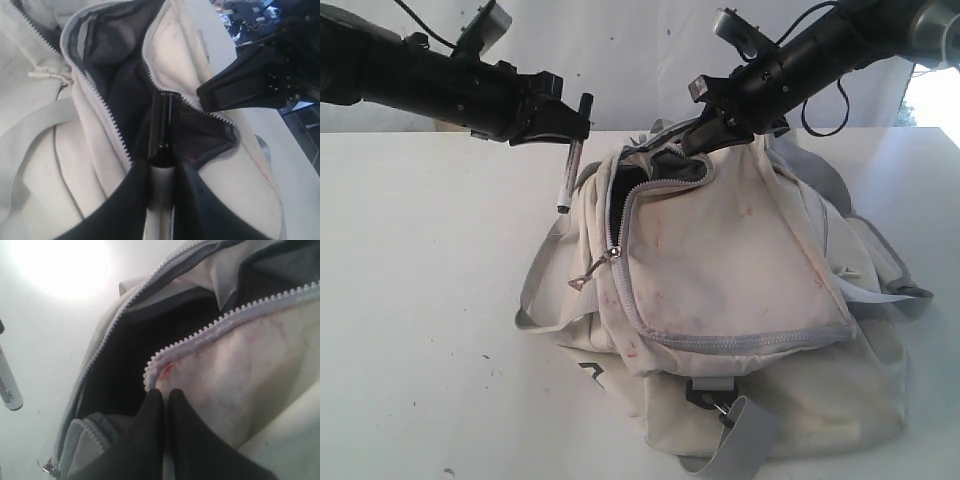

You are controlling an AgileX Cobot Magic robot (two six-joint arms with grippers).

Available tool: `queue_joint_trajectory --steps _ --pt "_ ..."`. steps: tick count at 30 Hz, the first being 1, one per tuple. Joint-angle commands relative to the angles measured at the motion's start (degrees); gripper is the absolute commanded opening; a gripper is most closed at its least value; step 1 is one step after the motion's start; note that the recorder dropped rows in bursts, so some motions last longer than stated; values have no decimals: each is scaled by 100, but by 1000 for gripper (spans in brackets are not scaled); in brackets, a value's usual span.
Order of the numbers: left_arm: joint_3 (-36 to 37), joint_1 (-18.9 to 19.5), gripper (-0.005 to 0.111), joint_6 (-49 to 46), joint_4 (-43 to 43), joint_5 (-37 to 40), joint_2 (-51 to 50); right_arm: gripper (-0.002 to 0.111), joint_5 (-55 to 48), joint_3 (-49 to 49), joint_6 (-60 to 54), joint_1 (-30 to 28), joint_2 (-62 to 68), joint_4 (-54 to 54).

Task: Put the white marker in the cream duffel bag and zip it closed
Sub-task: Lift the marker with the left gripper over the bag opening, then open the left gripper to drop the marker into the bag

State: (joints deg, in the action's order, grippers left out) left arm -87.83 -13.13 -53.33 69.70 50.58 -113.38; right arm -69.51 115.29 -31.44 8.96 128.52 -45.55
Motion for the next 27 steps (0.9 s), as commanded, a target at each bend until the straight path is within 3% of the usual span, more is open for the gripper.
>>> queue_joint_trajectory --steps 1,8,13,22,27 --pt "-15 -28 0 -480 522 -7 69 0 -46 -10 -135 -41 -68 67" --pt "-15 -191 0 -1316 1592 -19 -128 0 -46 -10 -135 -41 -68 46" --pt "-15 -329 0 -1610 1788 -76 -336 0 -46 -10 -176 -41 -68 46" --pt "-15 -515 0 -3452 2870 -164 -658 0 -46 -10 -185 -41 -68 46" --pt "-15 -581 0 -3710 3025 -245 -740 0 -46 -10 -197 -41 -68 46"
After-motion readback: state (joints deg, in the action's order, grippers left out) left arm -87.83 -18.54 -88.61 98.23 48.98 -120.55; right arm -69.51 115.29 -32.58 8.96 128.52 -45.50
